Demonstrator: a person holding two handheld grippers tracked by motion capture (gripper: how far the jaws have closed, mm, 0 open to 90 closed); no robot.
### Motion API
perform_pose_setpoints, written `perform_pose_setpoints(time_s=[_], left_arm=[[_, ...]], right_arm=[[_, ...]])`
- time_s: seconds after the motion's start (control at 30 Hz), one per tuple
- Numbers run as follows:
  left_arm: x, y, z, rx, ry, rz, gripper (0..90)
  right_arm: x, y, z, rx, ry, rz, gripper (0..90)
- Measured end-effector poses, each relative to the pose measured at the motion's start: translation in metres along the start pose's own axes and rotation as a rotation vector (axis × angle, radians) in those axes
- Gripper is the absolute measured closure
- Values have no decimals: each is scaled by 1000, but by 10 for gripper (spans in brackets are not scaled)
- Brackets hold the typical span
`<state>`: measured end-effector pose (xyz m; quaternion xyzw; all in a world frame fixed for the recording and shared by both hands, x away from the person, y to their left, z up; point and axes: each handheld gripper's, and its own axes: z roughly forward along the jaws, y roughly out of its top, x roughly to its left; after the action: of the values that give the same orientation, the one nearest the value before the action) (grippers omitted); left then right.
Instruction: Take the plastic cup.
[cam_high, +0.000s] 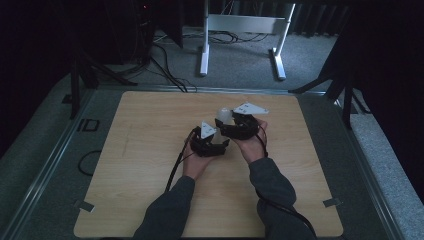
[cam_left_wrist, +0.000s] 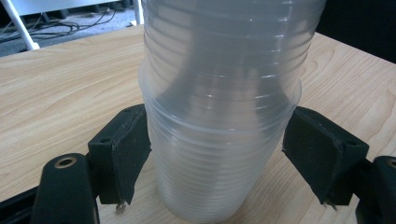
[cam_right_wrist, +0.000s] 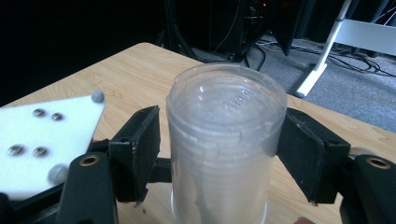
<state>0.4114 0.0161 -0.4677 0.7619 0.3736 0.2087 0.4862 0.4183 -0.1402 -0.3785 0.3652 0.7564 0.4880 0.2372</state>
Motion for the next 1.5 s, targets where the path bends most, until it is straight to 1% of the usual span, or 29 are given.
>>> perform_pose_setpoints(time_s=[0.13, 0.17, 0.27, 0.33, 0.57, 0.77, 1.13, 1.3, 1.5], left_arm=[[0, 0, 0, 1, 3, 3, 235], [0, 0, 0, 2, 7, 10, 237], [0, 0, 0, 2, 8, 12, 238], [0, 0, 0, 2, 9, 14, 241], [-1, -1, 0, -1, 8, 12, 245], [-1, -1, 0, 0, 8, 13, 246], [-1, -3, 0, 4, 7, 14, 246], [-1, -3, 0, 4, 6, 12, 246], [-1, -3, -2, -6, 6, 10, 251]], right_arm=[[0, 1, 3, -1, 0, 8, 332], [0, 3, 3, 3, -7, 7, 369], [-1, 3, 3, 1, -7, 12, 371], [-1, 4, 2, -2, -12, 7, 382], [-2, 6, 0, -14, -11, 14, 384], [-1, 12, -4, -31, -4, 13, 384], [-1, 16, -6, -36, -3, 15, 385], [-1, 21, -10, -47, 0, 15, 387], [-1, 23, -12, -55, 0, 15, 391]])
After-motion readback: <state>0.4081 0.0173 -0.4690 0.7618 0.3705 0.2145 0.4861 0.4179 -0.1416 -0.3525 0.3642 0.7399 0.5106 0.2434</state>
